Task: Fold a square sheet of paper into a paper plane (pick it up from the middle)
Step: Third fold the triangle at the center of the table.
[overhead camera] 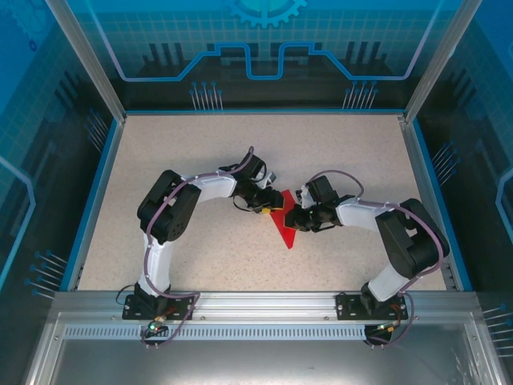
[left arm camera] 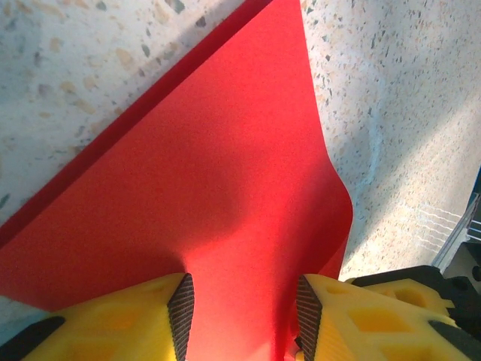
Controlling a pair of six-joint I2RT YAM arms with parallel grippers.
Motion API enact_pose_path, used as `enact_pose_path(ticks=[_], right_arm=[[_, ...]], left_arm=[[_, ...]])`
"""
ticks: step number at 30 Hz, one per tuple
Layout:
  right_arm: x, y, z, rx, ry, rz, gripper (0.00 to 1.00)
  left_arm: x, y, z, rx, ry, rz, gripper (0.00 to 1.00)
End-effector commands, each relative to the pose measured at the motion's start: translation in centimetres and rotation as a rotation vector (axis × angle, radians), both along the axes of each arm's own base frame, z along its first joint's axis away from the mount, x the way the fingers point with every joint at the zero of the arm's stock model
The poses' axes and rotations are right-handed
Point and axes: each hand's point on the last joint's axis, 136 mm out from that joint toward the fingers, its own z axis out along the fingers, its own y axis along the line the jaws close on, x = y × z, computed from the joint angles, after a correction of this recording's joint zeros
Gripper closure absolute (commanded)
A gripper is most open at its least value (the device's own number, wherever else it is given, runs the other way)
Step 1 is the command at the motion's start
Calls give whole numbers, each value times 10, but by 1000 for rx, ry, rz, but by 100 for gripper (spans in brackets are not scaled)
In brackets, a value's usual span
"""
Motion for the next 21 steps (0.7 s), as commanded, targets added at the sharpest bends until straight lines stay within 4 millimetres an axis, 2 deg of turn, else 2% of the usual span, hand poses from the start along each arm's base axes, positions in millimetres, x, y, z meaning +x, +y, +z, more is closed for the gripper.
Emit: enact_pose_path(ticks=[1, 21], right_arm=[[4, 7, 0, -8, -10, 16, 85], [13, 11, -4, -2, -13, 0, 86]], left_arm=[[-8, 1, -12, -1, 29, -29, 56], [-10, 0, -12, -17, 39, -29, 56]])
